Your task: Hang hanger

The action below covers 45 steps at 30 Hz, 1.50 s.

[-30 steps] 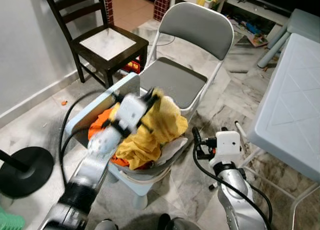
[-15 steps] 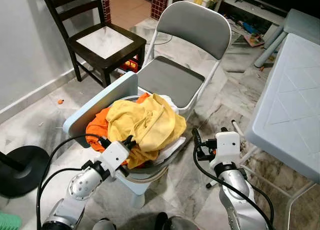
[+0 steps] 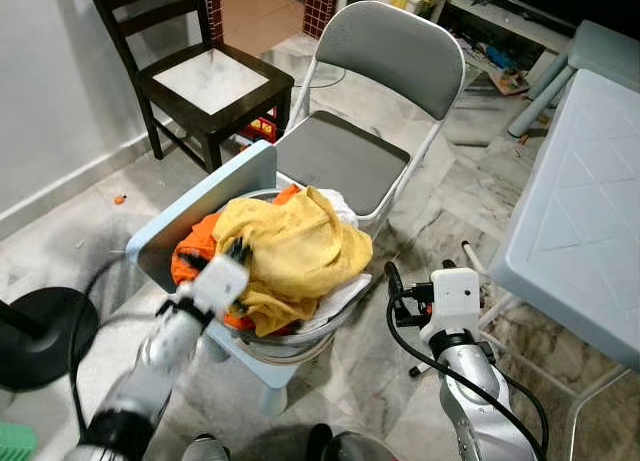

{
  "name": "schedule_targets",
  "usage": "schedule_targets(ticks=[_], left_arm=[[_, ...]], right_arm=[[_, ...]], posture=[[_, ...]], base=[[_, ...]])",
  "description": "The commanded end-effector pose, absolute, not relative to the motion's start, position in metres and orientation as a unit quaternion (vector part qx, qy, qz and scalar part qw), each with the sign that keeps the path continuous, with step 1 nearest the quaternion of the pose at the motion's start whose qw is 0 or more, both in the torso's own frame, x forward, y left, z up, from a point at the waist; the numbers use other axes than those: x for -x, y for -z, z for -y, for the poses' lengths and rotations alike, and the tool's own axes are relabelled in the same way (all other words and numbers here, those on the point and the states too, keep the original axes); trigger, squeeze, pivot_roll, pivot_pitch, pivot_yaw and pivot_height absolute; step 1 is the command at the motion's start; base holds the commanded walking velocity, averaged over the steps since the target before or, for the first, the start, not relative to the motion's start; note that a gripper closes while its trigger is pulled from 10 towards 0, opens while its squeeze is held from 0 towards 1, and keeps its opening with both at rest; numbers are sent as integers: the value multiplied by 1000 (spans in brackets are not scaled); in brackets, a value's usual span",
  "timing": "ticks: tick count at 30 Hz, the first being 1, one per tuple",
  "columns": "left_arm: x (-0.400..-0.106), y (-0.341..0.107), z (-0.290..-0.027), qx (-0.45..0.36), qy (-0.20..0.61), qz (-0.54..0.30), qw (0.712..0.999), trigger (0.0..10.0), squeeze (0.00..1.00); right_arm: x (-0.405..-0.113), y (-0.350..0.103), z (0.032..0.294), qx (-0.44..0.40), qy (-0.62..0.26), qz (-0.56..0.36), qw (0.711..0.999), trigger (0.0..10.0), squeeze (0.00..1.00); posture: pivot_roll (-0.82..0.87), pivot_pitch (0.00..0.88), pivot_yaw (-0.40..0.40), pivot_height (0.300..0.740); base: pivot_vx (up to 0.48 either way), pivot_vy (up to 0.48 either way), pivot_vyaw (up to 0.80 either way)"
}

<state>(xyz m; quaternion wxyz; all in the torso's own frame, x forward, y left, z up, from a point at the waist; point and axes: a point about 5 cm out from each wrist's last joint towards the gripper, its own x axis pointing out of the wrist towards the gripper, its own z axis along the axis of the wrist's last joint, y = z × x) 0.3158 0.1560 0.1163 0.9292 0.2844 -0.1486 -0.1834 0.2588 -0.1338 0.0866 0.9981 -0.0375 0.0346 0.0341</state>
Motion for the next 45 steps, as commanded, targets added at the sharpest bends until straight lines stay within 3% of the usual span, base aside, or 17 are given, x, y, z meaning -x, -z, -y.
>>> schedule_targets(ticks=[1, 3, 9, 16, 17, 18, 20, 21, 22, 24, 25, 30, 33, 45], left_arm=[[-314, -110, -147, -297, 209, 135, 922, 627, 0], [-319, -118, -141, -292, 210, 148, 921, 1294, 0], [-326, -130, -129, -296, 215, 183, 913, 824, 0], [-316, -124, -110, -277, 263, 169, 909, 1373, 0], [-314, -119, -110, -277, 271, 153, 909, 2706, 0], [-307, -104, -112, -281, 294, 115, 906, 5176, 0], [-304, -100, -113, -286, 302, 104, 903, 5176, 0], [-299, -93, -116, -287, 310, 93, 902, 10000, 0], [-294, -87, -118, -283, 315, 83, 902, 10000, 173], [-294, -87, -118, -283, 315, 83, 902, 10000, 173], [-291, -84, -119, -280, 318, 77, 902, 10000, 1000], [-295, -89, -122, -287, 291, 93, 908, 10000, 1000], [-304, -104, -103, -296, 312, 142, 892, 10000, 1000], [-320, -113, -55, -310, 348, 150, 872, 10000, 1000]], right_arm=[[-256, -86, 140, 43, -28, -37, 998, 10000, 0], [-256, -87, 140, 44, -27, -37, 998, 10000, 0], [-255, -87, 140, 45, -28, -37, 998, 10000, 0], [-254, -86, 139, 45, -28, -39, 998, 10000, 0], [-254, -86, 139, 45, -28, -39, 998, 10000, 0], [-255, -86, 138, 45, -28, -39, 998, 10000, 0], [-255, -86, 138, 44, -28, -39, 998, 10000, 0], [-255, -86, 138, 44, -28, -40, 998, 10000, 0], [-255, -86, 138, 44, -28, -40, 998, 10000, 0], [-255, -86, 138, 44, -28, -40, 998, 10000, 0], [-255, -85, 138, 44, -28, -40, 998, 10000, 0], [-256, -85, 135, 41, -31, -40, 998, 10000, 0], [-259, -85, 134, 42, -35, -40, 998, 10000, 0], [-261, -86, 134, 43, -33, -36, 998, 10000, 0]], posture=[[148, 209, -192, 740], [144, 209, -192, 740], [139, 213, -191, 740], [141, 210, -185, 740], [142, 210, -185, 740], [145, 210, -183, 740], [145, 210, -183, 740], [148, 211, -182, 740], [151, 213, -182, 740], [151, 213, -182, 740], [151, 213, -182, 740], [159, 214, -185, 740], [167, 210, -187, 740], [149, 199, -173, 740]], base=[[0, 0, 0], [0, 0, 0], [0, 0, 0], [0, 0, 0], [0, 0, 0], [0, 0, 0], [0, 0, 0], [0, 0, 0], [0, 0, 0], [0, 0, 0], [0, 0, 0], [0, 0, 0], [0, 0, 0], [0, 0, 0]])
